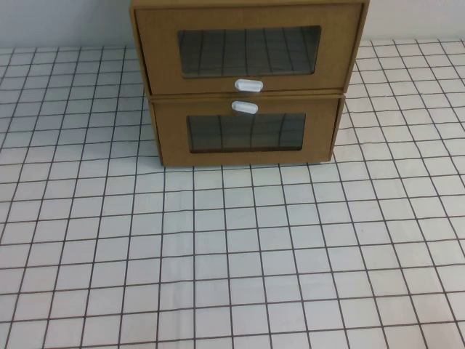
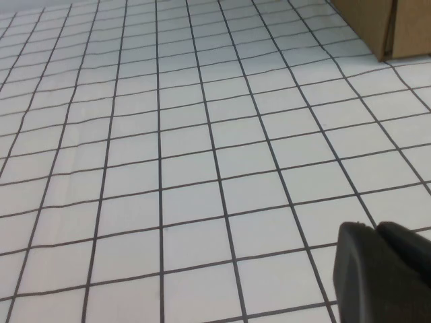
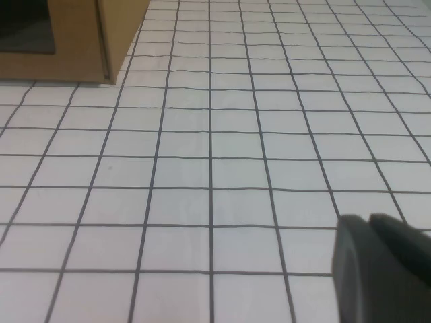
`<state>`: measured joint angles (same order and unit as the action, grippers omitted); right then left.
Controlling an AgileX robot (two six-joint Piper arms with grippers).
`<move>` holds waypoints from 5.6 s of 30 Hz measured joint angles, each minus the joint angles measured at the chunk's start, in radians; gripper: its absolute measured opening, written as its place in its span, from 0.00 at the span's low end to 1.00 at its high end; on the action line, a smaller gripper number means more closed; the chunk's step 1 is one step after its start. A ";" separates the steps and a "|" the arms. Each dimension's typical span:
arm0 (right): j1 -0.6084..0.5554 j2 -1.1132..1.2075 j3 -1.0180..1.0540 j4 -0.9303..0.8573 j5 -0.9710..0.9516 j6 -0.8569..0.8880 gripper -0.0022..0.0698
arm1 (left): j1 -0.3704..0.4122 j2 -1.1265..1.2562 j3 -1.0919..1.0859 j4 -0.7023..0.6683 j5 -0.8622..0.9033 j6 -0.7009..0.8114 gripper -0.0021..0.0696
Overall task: Open the shoe box
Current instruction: 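Pull the top drawer of the cardboard box fully open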
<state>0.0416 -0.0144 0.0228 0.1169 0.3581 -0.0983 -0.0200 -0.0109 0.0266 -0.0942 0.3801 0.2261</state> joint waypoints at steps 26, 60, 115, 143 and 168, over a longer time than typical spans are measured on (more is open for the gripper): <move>0.000 0.000 0.000 0.000 0.000 0.000 0.01 | 0.000 0.000 0.000 0.000 -0.002 0.000 0.02; 0.000 0.000 0.000 0.000 0.000 0.000 0.01 | 0.000 0.530 -0.541 -0.626 0.255 0.222 0.02; 0.000 0.000 0.000 0.039 -0.051 0.000 0.01 | -0.320 2.204 -2.474 -0.514 0.585 0.405 0.02; 0.000 0.689 -0.561 0.643 0.283 -0.268 0.01 | -0.320 2.204 -2.481 -0.524 0.609 0.390 0.02; 0.778 1.589 -1.304 -0.488 0.328 0.152 0.01 | -0.320 2.204 -2.482 -0.525 0.618 0.382 0.02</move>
<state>0.8196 1.5743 -1.2814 -0.3708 0.6857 0.0532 -0.3396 2.1926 -2.4550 -0.6187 0.9977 0.6077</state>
